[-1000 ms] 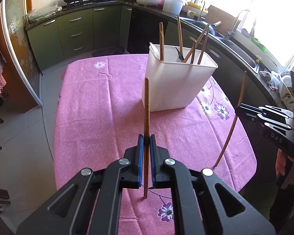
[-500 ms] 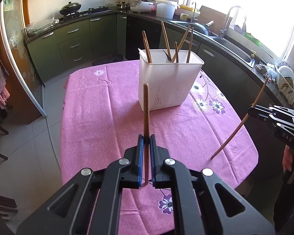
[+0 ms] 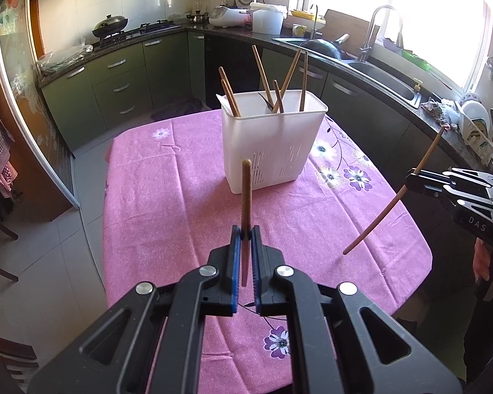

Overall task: Organize utensils
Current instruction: 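Carry both chopsticks upright over the white caddy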

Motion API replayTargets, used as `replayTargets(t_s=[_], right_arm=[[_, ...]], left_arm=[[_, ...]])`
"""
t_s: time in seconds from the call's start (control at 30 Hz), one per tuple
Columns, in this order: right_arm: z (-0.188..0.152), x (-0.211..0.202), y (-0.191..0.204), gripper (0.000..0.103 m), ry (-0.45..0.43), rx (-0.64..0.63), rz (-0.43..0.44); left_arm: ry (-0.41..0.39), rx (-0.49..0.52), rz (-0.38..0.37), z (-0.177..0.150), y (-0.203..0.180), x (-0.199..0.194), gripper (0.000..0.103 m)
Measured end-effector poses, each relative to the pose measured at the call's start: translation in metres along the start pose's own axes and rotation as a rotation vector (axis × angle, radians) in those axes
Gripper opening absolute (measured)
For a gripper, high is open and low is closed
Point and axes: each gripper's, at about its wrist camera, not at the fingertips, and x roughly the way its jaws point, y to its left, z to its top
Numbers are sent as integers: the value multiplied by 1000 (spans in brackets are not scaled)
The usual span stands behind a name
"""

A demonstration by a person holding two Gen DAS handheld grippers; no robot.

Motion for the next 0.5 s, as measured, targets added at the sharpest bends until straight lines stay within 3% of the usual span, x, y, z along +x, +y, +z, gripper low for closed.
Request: replayTargets(t_s=[0.5], right_arm=[[33, -24, 9, 7, -54, -41, 29]], left_arm=[[-30, 51, 5, 30, -17, -10, 6]])
